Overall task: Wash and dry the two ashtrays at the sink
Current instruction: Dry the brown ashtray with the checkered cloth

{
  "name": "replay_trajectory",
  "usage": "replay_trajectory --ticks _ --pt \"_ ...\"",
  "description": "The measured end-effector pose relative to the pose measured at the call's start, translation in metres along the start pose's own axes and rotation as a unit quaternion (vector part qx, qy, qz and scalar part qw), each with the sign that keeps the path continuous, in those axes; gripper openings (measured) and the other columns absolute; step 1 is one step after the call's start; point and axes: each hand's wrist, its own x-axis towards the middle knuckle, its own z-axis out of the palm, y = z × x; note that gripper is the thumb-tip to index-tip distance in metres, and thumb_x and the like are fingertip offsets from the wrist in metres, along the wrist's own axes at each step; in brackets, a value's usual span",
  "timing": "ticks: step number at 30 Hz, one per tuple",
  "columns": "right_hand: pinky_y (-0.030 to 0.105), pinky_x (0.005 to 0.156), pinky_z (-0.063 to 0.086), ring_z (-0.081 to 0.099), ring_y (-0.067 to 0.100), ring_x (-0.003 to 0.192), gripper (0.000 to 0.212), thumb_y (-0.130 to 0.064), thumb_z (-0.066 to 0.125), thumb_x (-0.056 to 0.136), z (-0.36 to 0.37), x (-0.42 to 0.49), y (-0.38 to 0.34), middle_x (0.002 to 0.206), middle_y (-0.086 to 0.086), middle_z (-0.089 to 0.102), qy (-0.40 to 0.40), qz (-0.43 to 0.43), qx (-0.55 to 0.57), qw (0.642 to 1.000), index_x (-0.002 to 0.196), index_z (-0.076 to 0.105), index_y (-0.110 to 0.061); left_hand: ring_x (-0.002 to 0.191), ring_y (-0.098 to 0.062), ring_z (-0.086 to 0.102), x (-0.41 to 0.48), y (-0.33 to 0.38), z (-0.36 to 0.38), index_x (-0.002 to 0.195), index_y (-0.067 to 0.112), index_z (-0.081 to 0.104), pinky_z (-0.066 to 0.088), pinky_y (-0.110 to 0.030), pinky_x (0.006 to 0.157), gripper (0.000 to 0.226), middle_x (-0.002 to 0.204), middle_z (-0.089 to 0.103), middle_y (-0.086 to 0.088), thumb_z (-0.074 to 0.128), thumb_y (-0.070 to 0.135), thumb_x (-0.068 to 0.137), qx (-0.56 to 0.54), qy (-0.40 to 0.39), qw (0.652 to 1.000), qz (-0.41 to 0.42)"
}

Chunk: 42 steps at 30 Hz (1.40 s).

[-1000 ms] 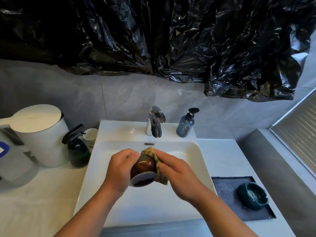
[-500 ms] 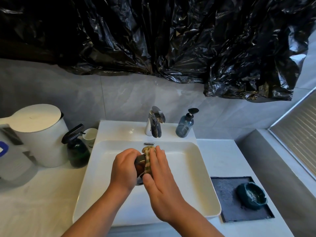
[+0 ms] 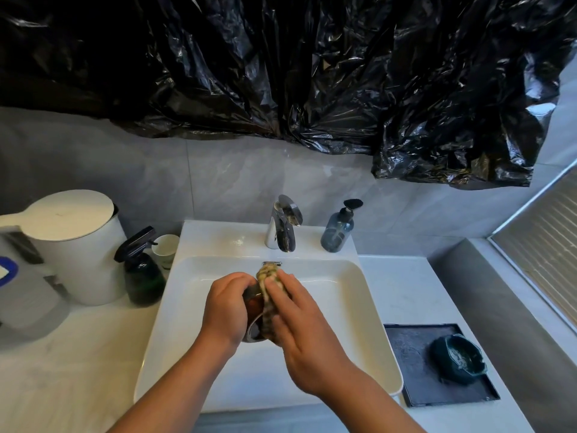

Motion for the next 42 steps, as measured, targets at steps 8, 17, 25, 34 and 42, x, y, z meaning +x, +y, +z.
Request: replay_trajectory --ticks 8,17,25,34,42 --pt "0.011 0.095 0.036 0.048 -0.001 0.115 0.031 -0.040 0.024 0.102 -0.014 0.009 0.010 0.118 -0.017 0.056 0.052 0.069 0.099 0.991 0.121 0.049 -0.045 0.063 -0.022 0.047 -0.005 0.009 0.004 0.063 -0.012 0.051 0.040 -0.037 0.060 0.039 0.067 0.046 -0.029 0.043 0.025 0.073 -0.026 -0.032 0.999 0.002" --pt "0.018 0.101 0.036 0.044 0.003 0.118 0.047 -0.049 0.024 0.097 0.006 0.010 -0.005 0.127 -0.013 0.050 0.102 0.048 0.044 0.993 0.132 0.047 -0.029 0.064 -0.024 0.046 -0.008 0.010 0.008 0.057 -0.001 0.048 0.042 -0.048 0.061 0.037 0.058 0.046 -0.012 0.039 0.029 0.077 0.016 -0.025 0.999 0.025" --pt "0.014 0.075 0.052 0.063 0.009 0.104 0.037 -0.045 0.022 0.107 0.002 0.013 -0.003 0.109 -0.009 0.065 0.085 0.233 0.284 0.926 0.110 0.057 -0.035 0.065 -0.024 0.052 -0.007 0.014 0.008 0.057 -0.001 0.055 0.045 -0.037 0.058 0.038 0.061 0.049 -0.017 0.041 0.030 0.075 -0.033 -0.009 0.999 -0.020" --pt "0.013 0.094 0.039 0.049 0.000 0.111 0.040 -0.046 0.026 0.097 0.003 0.017 -0.007 0.119 -0.014 0.053 0.096 0.106 0.117 0.983 0.122 0.052 -0.031 0.063 -0.024 0.049 -0.009 0.014 0.008 0.055 -0.001 0.052 0.042 -0.042 0.061 0.040 0.061 0.048 -0.022 0.040 0.029 0.077 -0.014 -0.026 1.000 0.011" --pt "0.012 0.081 0.048 0.059 0.001 0.108 0.030 -0.037 0.021 0.110 0.002 0.017 -0.010 0.117 -0.015 0.061 0.088 0.222 0.340 0.910 0.125 0.047 -0.038 0.072 -0.032 0.070 -0.005 0.016 0.009 0.081 0.007 0.070 0.056 -0.036 0.066 0.038 0.075 0.072 -0.014 0.042 0.031 0.090 -0.256 0.116 0.931 -0.232"
